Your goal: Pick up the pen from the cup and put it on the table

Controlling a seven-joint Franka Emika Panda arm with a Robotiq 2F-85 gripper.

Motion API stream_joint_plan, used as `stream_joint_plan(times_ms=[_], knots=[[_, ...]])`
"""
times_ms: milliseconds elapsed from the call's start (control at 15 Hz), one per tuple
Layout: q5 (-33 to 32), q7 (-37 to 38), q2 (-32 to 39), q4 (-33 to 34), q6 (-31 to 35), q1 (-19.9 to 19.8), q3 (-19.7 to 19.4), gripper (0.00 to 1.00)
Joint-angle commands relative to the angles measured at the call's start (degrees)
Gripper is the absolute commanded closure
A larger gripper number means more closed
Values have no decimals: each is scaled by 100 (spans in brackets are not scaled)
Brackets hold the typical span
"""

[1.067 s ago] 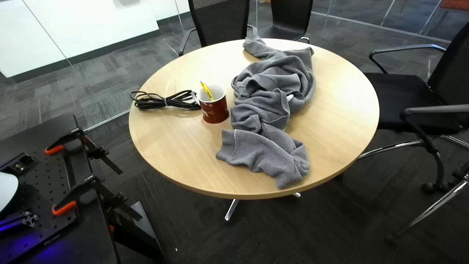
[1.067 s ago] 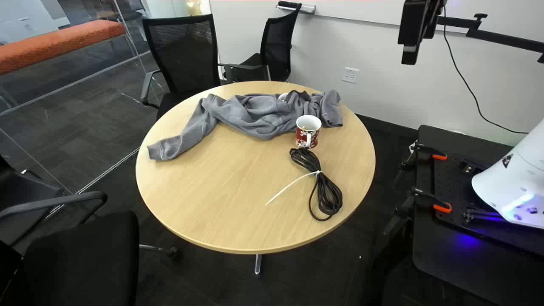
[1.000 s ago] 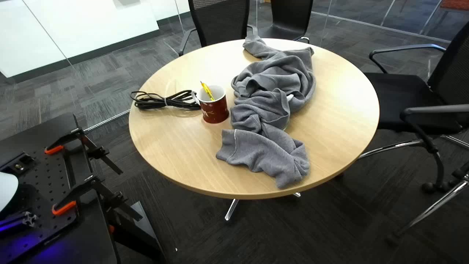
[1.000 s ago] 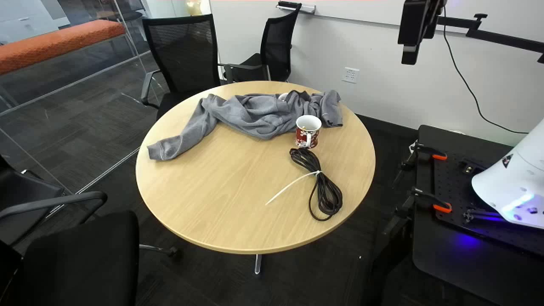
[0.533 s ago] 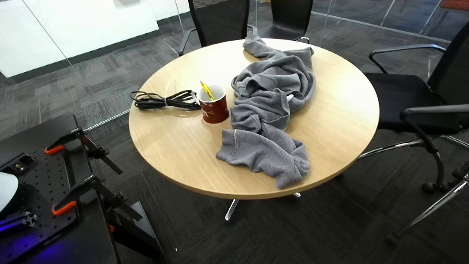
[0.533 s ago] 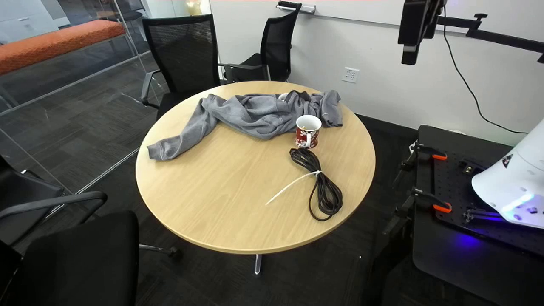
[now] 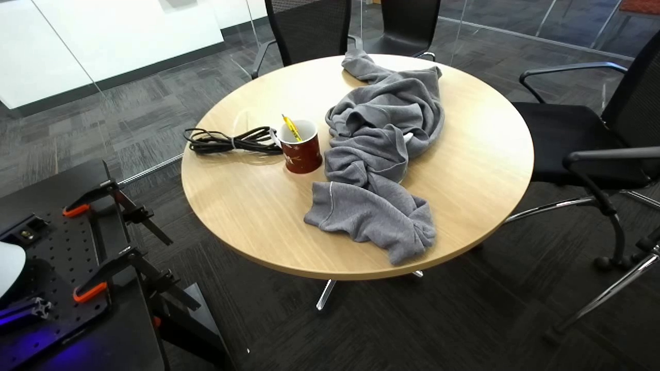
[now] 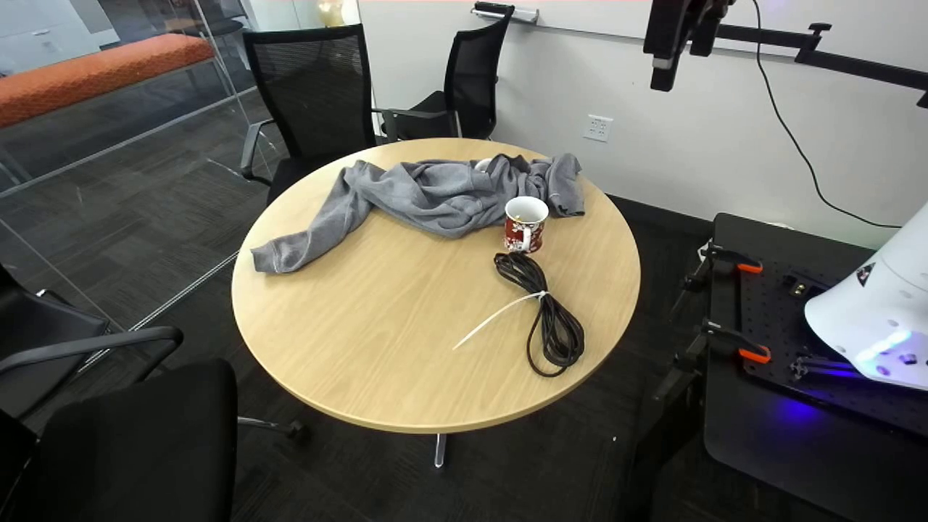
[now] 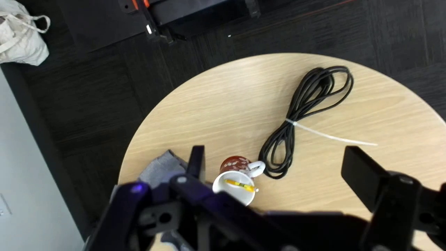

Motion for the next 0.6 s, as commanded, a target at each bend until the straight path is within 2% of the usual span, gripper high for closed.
stream_joint_plan(times_ms=[0,200,400,533], knots=[[-567,67,-10,-99,314,-208,-245,0],[-960,-228,13,-183,730,-340,-556,0],[-1179,-797,0,-401,1598,-391,-890,0],[-1045,-1384,24,-586,2271,-382,-1177,0]])
